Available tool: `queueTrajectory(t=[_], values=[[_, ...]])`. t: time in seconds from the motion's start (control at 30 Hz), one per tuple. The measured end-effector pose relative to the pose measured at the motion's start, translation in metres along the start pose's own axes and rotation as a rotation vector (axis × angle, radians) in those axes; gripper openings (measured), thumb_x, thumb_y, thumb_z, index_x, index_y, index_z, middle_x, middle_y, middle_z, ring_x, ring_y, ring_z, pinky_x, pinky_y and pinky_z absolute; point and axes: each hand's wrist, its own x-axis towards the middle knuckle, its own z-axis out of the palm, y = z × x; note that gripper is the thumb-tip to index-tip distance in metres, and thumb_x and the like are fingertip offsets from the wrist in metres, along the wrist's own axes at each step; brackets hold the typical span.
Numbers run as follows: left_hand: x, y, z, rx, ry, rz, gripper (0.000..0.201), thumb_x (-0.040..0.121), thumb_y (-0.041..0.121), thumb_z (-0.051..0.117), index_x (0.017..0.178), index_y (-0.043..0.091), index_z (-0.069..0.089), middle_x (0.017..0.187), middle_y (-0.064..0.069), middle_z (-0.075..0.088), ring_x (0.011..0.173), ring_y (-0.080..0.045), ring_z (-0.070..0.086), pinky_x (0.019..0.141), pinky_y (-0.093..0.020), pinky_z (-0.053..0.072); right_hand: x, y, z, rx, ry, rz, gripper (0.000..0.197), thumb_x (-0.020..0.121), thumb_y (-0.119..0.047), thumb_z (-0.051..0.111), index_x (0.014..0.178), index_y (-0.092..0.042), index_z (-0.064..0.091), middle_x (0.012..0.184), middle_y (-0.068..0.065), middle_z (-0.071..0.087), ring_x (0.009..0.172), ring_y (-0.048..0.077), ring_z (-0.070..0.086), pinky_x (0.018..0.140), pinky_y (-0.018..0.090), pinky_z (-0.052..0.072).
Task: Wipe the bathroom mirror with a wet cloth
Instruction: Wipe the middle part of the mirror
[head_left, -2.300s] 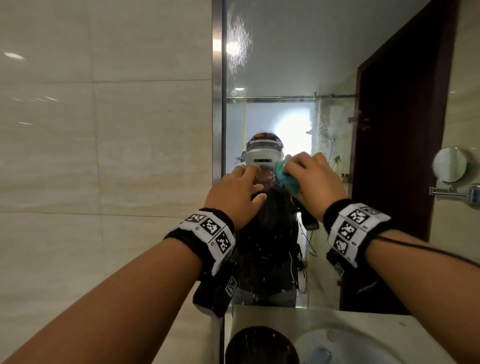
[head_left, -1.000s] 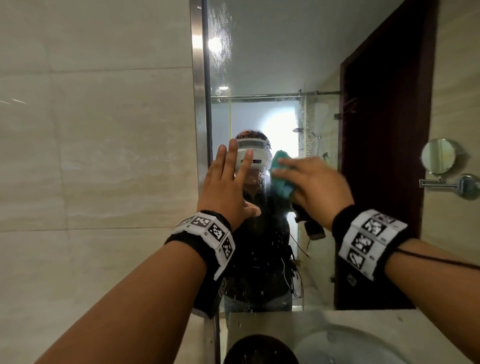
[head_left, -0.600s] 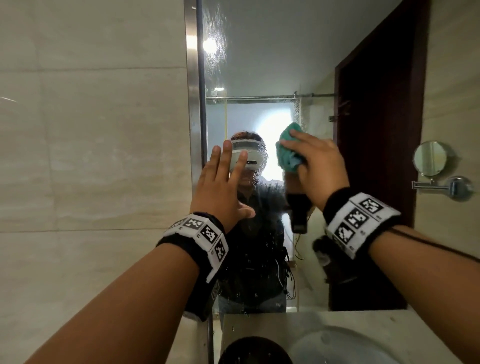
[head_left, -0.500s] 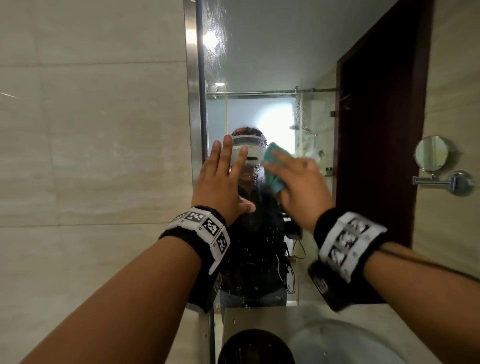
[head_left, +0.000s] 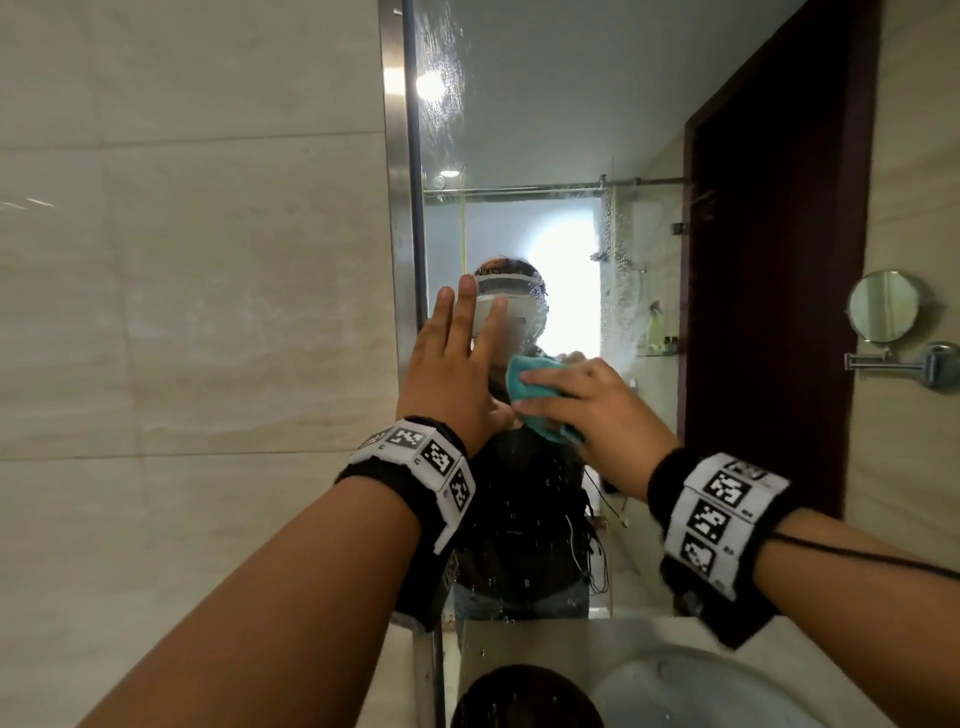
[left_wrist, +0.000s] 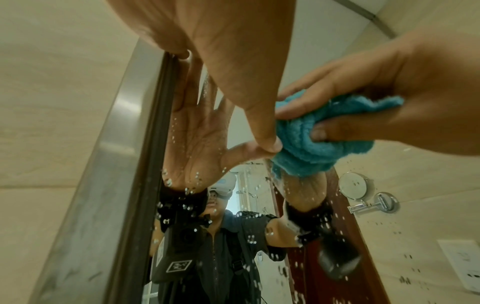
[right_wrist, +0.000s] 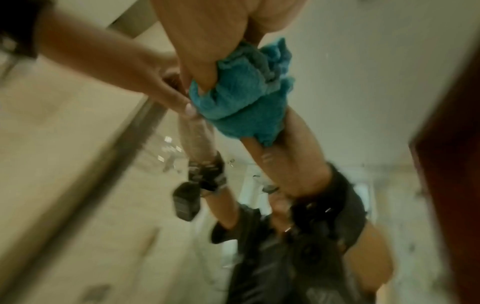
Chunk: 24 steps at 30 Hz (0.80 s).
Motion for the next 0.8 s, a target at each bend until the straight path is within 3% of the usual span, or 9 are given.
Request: queueTrajectory(t=[0.07,0.2,0.23,0.3,0.37,0.47,0.57,0.67,0.8], values=[[0.001,0.000,0.000,-0.014,-0.007,-0.005,0.124,0.069,0.072,0.060,0.144,0.024,-0.027,0.151,-0.011,-0.032,0.141,-0.029,-0.025,0.119,-0.043,-0.001,0.016,0.017,-0.013,-0.001,-0.017,0.053,0.050,0.068,-0.002,0.077,0.114,-0.019,0.067,0.125,0.008,0.060,0.102,0.034,0.057,0.089,0.041,0.047],[0.000,0.000,0.000,-0.022,0.000,-0.004,0.124,0.068,0.072,0.060,0.144,0.025,-0.025,0.151,-0.009,-0.032,0.140,-0.028,-0.026,0.118,-0.041,-0.004,0.032,0.021,-0.022,0.082,0.264,0.409,0.050,0.079,0.002,0.067,0.125,-0.015,0.058,0.131,0.006,0.055,0.115,0.029,0.047,0.097,0.009,0.020],[0.000,0.000,0.001,-0.022,0.002,0.000,0.123,0.069,0.072,0.060,0.144,0.024,-0.025,0.151,-0.010,-0.032,0.141,-0.028,-0.026,0.118,-0.042,-0.004,0.027,0.010,-0.015,0.030,0.197,0.322,0.053,0.076,0.004,0.069,0.124,-0.016,0.059,0.131,0.005,0.055,0.114,0.031,0.048,0.100,0.011,0.023],[0.001,-0.001,0.001,-0.018,0.009,0.008,0.122,0.071,0.070,0.060,0.144,0.023,-0.026,0.152,-0.012,-0.030,0.141,-0.030,-0.024,0.119,-0.043,-0.001,0.007,-0.009,-0.003,0.006,0.007,0.104,0.053,0.070,-0.003,0.076,0.119,-0.020,0.062,0.126,0.002,0.058,0.109,0.033,0.054,0.097,0.035,0.043],[0.001,-0.001,0.000,-0.015,0.001,0.002,0.123,0.070,0.071,0.060,0.143,0.024,-0.028,0.152,-0.012,-0.031,0.141,-0.030,-0.024,0.119,-0.043,-0.001,0.004,0.002,-0.014,0.011,-0.087,0.081,0.041,0.080,-0.025,0.071,0.119,-0.031,0.058,0.119,-0.010,0.054,0.109,0.020,0.054,0.089,0.039,0.051],[-0.001,0.000,-0.002,-0.027,-0.011,-0.009,0.125,0.068,0.072,0.061,0.142,0.025,-0.029,0.151,-0.010,-0.033,0.140,-0.028,-0.026,0.119,-0.042,-0.003,0.023,0.023,-0.035,-0.081,0.076,0.230,0.039,0.082,-0.031,0.068,0.120,-0.035,0.059,0.125,-0.004,0.051,0.107,0.020,0.050,0.078,0.041,0.053],[-0.002,0.002,-0.003,-0.023,-0.009,-0.015,0.125,0.068,0.071,0.062,0.144,0.025,-0.026,0.151,-0.009,-0.032,0.141,-0.028,-0.026,0.119,-0.042,-0.002,0.019,0.014,-0.025,0.051,0.163,0.366,0.039,0.085,-0.021,0.066,0.122,-0.031,0.059,0.132,-0.003,0.047,0.107,0.012,0.049,0.088,0.031,0.049],[-0.001,0.002,-0.004,-0.019,-0.011,-0.017,0.126,0.068,0.071,0.062,0.144,0.025,-0.027,0.151,-0.009,-0.032,0.141,-0.028,-0.025,0.118,-0.042,-0.003,0.002,-0.008,-0.005,0.130,0.099,0.363,0.041,0.083,-0.009,0.066,0.121,-0.024,0.061,0.134,0.002,0.046,0.111,0.020,0.054,0.094,0.033,0.049],[-0.001,0.001,-0.003,-0.016,-0.022,-0.017,0.125,0.068,0.072,0.061,0.144,0.025,-0.027,0.151,-0.009,-0.033,0.140,-0.028,-0.027,0.119,-0.043,-0.002,0.031,0.011,-0.028,0.218,0.192,0.465,0.036,0.087,-0.003,0.057,0.120,-0.015,0.062,0.133,0.003,0.045,0.110,0.005,0.043,0.093,0.009,0.034]])
